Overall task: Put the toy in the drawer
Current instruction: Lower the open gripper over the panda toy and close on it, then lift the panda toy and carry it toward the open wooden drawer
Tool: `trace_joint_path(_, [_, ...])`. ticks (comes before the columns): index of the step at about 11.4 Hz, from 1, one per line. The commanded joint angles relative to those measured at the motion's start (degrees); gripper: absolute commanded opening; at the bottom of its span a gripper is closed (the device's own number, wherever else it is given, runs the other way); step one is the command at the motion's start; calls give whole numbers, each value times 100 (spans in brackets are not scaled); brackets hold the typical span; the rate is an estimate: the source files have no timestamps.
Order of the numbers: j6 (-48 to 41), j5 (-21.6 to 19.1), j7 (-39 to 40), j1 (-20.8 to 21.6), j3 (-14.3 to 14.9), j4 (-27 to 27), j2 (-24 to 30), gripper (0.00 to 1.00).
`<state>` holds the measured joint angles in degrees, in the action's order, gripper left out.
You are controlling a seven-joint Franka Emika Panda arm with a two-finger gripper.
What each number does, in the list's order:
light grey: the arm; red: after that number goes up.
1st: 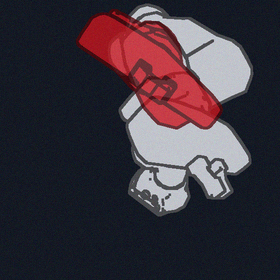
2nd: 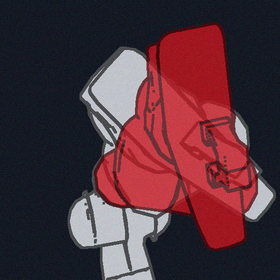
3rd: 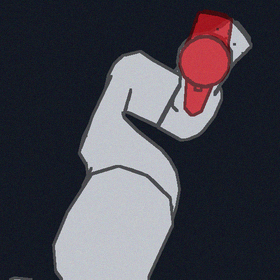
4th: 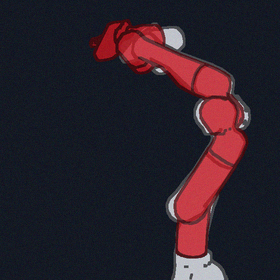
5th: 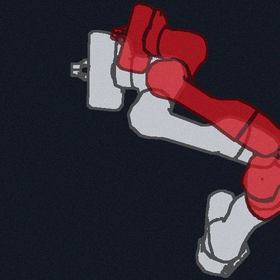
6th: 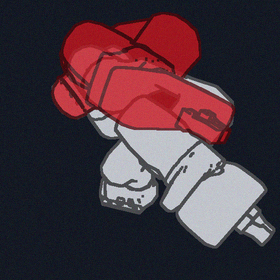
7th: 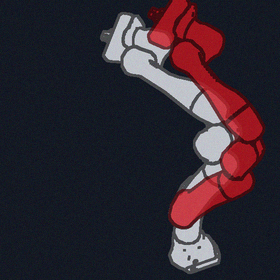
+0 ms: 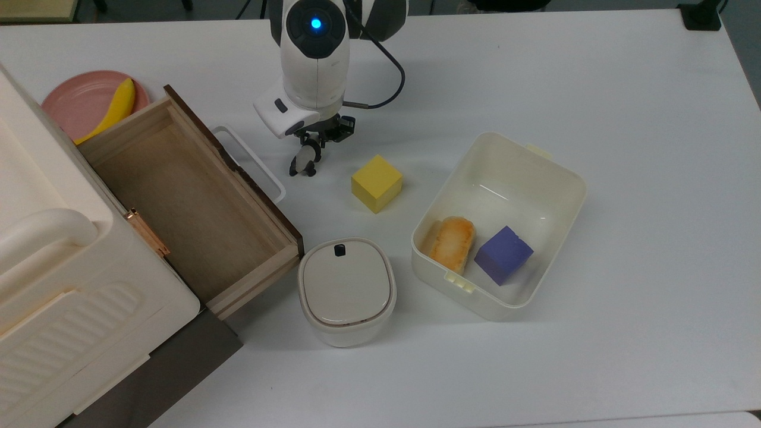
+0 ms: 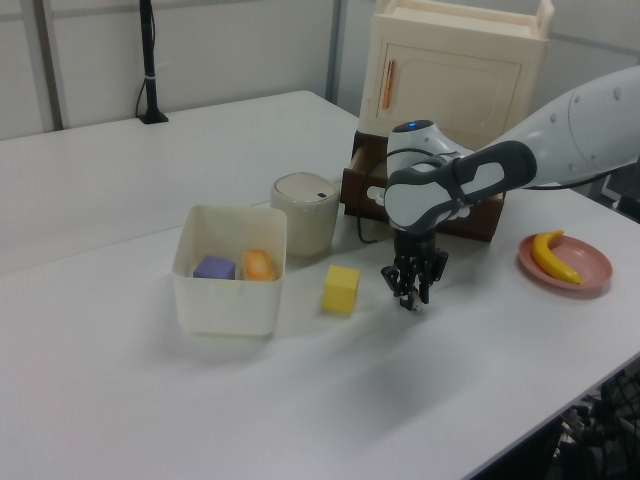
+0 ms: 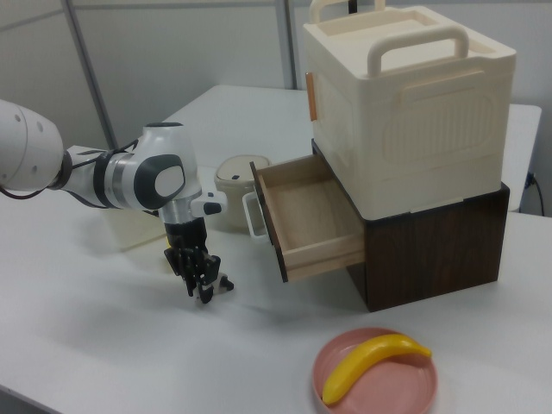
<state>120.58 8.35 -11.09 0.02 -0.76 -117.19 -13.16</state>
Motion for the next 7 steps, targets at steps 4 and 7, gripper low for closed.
trace_joint_path(4, [-2147,-1075,1167,59,198,1763,306,0])
trace_joint_path(7, [-2549,-2229,1347,50,786,2700,270,0])
